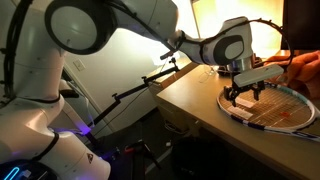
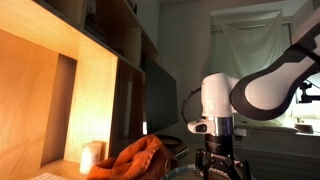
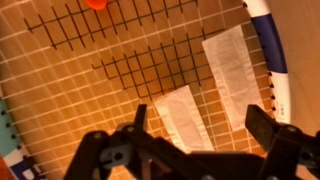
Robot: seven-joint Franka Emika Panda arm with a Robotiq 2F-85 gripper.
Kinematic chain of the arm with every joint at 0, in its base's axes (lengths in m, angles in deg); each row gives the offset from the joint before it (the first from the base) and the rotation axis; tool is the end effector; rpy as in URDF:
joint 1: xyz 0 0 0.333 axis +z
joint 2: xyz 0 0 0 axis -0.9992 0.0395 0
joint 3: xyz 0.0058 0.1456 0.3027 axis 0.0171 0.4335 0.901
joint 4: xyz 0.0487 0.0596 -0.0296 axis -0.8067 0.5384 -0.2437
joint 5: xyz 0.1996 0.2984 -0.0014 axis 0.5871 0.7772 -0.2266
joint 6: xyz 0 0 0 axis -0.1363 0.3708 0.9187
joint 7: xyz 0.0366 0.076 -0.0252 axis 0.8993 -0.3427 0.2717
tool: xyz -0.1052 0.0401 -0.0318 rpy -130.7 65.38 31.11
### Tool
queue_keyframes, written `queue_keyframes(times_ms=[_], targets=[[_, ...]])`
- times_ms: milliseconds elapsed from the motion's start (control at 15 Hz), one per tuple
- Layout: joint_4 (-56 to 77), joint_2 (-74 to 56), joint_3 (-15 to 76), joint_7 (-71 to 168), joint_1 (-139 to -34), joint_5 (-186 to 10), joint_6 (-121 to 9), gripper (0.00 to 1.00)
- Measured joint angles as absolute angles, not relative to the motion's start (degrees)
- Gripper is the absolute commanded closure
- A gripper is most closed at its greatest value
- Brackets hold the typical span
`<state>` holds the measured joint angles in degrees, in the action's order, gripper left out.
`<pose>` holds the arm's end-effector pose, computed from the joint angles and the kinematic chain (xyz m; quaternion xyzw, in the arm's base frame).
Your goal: Drop the box on the racket onto the floor
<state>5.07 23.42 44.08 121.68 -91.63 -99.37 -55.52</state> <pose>0.6942 0.0459 0.1827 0.7606 0.6488 -0.0194 0.0153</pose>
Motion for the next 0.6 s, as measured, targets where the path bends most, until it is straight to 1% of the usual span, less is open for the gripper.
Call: queue_keyframes(times_ms=[600], targets=[[1.30,26.52,44.01,122.11,-91.46,-99.37,-54.32,0.00]])
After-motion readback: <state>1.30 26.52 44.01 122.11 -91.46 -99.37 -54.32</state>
